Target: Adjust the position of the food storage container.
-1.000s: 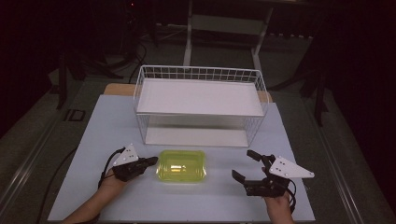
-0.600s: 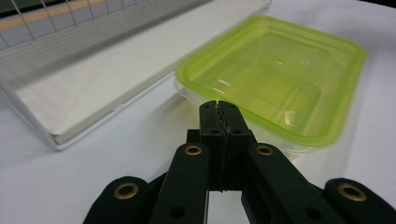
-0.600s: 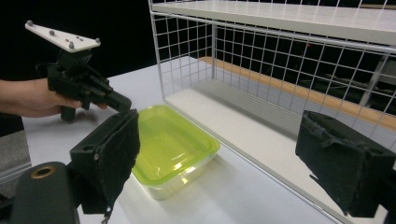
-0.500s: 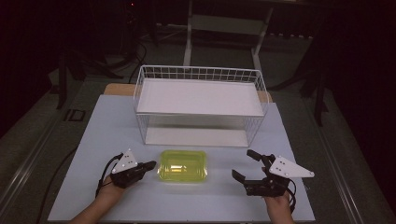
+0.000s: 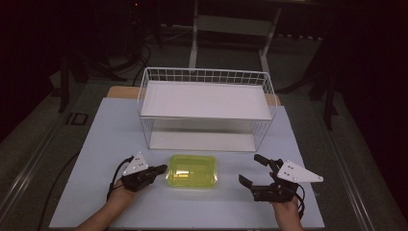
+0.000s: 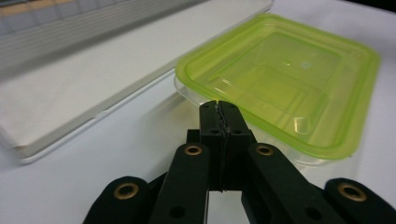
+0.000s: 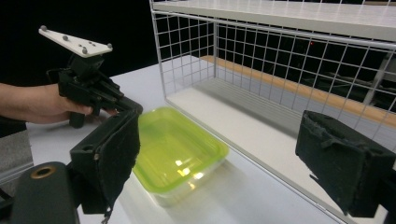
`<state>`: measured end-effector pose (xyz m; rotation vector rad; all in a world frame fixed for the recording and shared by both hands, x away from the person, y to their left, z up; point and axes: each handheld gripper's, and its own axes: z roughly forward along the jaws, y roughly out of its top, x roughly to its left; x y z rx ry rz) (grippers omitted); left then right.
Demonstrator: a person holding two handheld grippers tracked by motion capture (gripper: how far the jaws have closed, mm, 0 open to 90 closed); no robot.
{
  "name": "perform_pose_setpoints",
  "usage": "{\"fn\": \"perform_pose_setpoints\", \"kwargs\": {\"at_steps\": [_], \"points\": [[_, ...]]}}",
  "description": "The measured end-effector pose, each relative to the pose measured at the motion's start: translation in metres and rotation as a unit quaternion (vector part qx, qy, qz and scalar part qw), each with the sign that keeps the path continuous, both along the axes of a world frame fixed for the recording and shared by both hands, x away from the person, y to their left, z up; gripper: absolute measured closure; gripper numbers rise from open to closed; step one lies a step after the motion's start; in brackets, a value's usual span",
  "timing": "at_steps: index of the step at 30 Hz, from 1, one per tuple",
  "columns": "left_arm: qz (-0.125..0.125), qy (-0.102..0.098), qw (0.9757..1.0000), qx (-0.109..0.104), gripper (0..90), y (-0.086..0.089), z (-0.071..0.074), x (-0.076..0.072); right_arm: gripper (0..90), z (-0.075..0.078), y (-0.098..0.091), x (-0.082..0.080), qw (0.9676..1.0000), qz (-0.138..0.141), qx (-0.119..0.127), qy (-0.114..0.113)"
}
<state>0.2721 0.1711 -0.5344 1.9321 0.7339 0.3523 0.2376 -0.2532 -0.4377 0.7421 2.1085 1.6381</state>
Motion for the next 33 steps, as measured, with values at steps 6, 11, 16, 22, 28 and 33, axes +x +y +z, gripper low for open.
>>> {"fn": "perform_pose_setpoints", "kwargs": {"at_steps": [6, 11, 16, 22, 28, 33], "points": [[-0.026, 0.003, 0.9997, -0.002, 89.9, -0.015, 0.001, -0.002, 13.7, -0.001, -0.001, 0.001, 1.0000, -0.001, 0.001, 0.003], [-0.034, 0.006, 0.9994, -0.009, 89.9, -0.026, 0.000, -0.001, 13.7, -0.001, -0.001, 0.001, 1.0000, -0.002, 0.000, 0.001], [-0.036, 0.008, 0.9992, -0.014, 89.9, -0.032, -0.001, 0.004, 13.7, -0.001, -0.002, 0.001, 1.0000, -0.002, -0.001, 0.002], [-0.045, 0.006, 0.9989, -0.014, 89.6, -0.038, -0.002, 0.006, 13.7, -0.001, -0.003, 0.001, 1.0000, -0.002, 0.000, 0.003], [-0.070, -0.009, 0.9970, -0.032, 81.5, -0.026, 0.007, 0.003, 13.7, -0.001, 0.000, -0.002, 0.9999, -0.004, -0.010, -0.005], [-0.061, 0.037, 0.9960, -0.053, 39.4, -0.018, 0.023, 0.002, 13.2, -0.001, 0.004, -0.004, 0.9999, -0.002, -0.014, -0.006]]}}
